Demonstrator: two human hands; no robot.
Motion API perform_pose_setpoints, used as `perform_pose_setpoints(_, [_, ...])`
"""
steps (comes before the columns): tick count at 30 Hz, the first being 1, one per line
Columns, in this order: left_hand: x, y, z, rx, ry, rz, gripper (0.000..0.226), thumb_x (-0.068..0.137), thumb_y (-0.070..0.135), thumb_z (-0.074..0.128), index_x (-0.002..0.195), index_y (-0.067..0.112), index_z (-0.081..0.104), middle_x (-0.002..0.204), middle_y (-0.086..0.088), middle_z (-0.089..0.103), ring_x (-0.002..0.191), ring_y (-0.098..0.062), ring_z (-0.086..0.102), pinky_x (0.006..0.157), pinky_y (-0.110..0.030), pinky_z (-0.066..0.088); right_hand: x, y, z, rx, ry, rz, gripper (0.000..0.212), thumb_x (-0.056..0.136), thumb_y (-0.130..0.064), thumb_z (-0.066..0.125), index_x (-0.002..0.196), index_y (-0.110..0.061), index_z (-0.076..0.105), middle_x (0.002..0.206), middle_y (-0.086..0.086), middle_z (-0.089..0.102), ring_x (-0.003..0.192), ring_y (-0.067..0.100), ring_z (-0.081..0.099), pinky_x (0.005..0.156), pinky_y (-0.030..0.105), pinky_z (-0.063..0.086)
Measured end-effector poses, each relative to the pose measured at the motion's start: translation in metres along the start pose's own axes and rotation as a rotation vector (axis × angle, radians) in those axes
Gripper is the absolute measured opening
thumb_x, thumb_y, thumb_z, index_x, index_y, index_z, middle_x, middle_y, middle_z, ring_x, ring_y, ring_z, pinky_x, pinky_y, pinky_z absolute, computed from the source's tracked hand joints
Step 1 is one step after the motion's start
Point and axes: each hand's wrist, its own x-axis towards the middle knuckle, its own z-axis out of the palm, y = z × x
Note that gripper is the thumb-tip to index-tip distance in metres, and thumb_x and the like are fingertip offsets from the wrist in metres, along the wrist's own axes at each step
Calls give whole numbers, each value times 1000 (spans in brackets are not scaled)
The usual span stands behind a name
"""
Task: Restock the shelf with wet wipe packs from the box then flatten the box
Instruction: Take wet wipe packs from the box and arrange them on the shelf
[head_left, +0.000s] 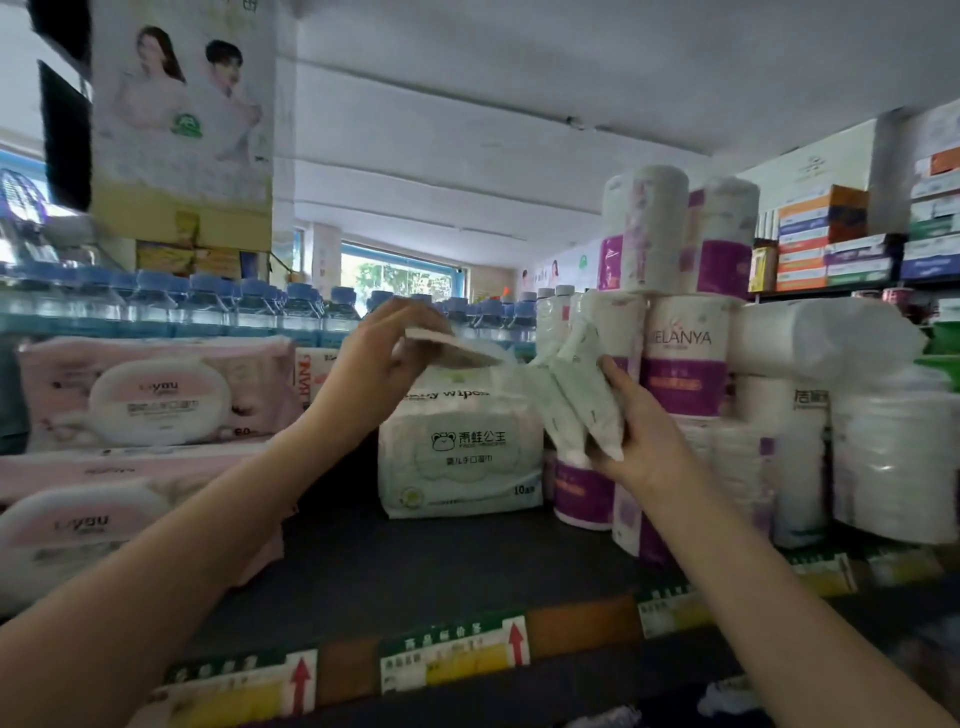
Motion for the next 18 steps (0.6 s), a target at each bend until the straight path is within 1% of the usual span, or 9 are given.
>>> perform_pose_setpoints(2, [-5, -9, -2, 365, -59, 418, 13, 76, 3, 65, 88, 7, 64, 100, -11, 65, 99, -16, 51, 85, -33, 50, -5, -2, -2, -65, -87, -37, 34, 98, -22, 41, 79, -14, 68, 59, -3, 70, 54, 6, 68, 52, 17, 55])
perform_pose_setpoints(3, [-7, -12, -2, 449, -96, 532, 21, 71, 0, 71, 89, 6, 63, 101, -13, 64, 103, -20, 49, 86, -37, 52, -9, -3, -3, -107, -137, -56, 26, 95, -21, 48, 80, -18, 69, 67, -3, 72, 63, 4, 69, 64, 16, 57])
perform_pose_setpoints(4, [-10, -14, -3, 489, -144, 598, 29, 66, -1, 76, 91, 6, 61, 103, -13, 62, 106, -22, 48, 88, -38, 52, -9, -3, -3, -95, -202, -33, 15, 86, -26, 60, 79, -20, 73, 88, 7, 72, 82, 11, 70, 85, 20, 54])
perform_pose_setpoints(6, [-13, -14, -6, 516, -224, 685, 38, 66, 3, 77, 98, 9, 57, 112, -8, 53, 112, -23, 46, 84, -42, 56, -8, -4, 1, -35, -276, 52, 14, 67, -33, 75, 81, -28, 74, 140, 29, 38, 130, 30, 44, 117, 33, 26])
perform_pose_setpoints(7, [-15, -11, -8, 520, -252, 722, 37, 71, 6, 73, 101, 11, 53, 115, -6, 48, 114, -23, 44, 78, -42, 58, -4, -5, 1, -12, -316, 73, 29, 61, -31, 80, 88, -30, 72, 143, 27, 34, 133, 31, 41, 116, 34, 27])
perform_pose_setpoints(8, [-17, -9, -9, 522, -274, 748, 32, 76, 10, 67, 103, 12, 51, 117, -5, 45, 116, -23, 43, 72, -40, 60, -1, -6, 2, 7, -327, 108, 46, 54, -28, 86, 98, -26, 71, 131, 25, 51, 121, 29, 54, 106, 35, 42])
perform_pose_setpoints(11, [-21, -2, -6, 520, -319, 769, 31, 77, 11, 62, 104, 14, 48, 120, -5, 42, 119, -23, 41, 62, -36, 60, 4, -3, 3, 19, -371, 116, 67, 37, -22, 93, 99, -8, 72, 90, 13, 73, 82, 25, 72, 66, 38, 59])
perform_pose_setpoints(15, [-26, 4, -2, 470, -351, 731, 43, 71, 3, 74, 102, 17, 47, 120, -5, 41, 119, -22, 42, 72, -34, 60, -1, 5, 11, -79, -350, 78, 60, 29, -19, 94, 86, -6, 77, 95, 15, 73, 84, 28, 72, 68, 43, 59])
perform_pose_setpoints(18, [-25, 8, -3, 327, -242, 578, 28, 73, 6, 69, 94, 14, 52, 114, 0, 46, 111, -17, 48, 89, -30, 54, 0, 4, 9, -95, -347, 42, 61, 25, -18, 95, 82, -9, 77, 91, 13, 74, 81, 25, 72, 65, 41, 59])
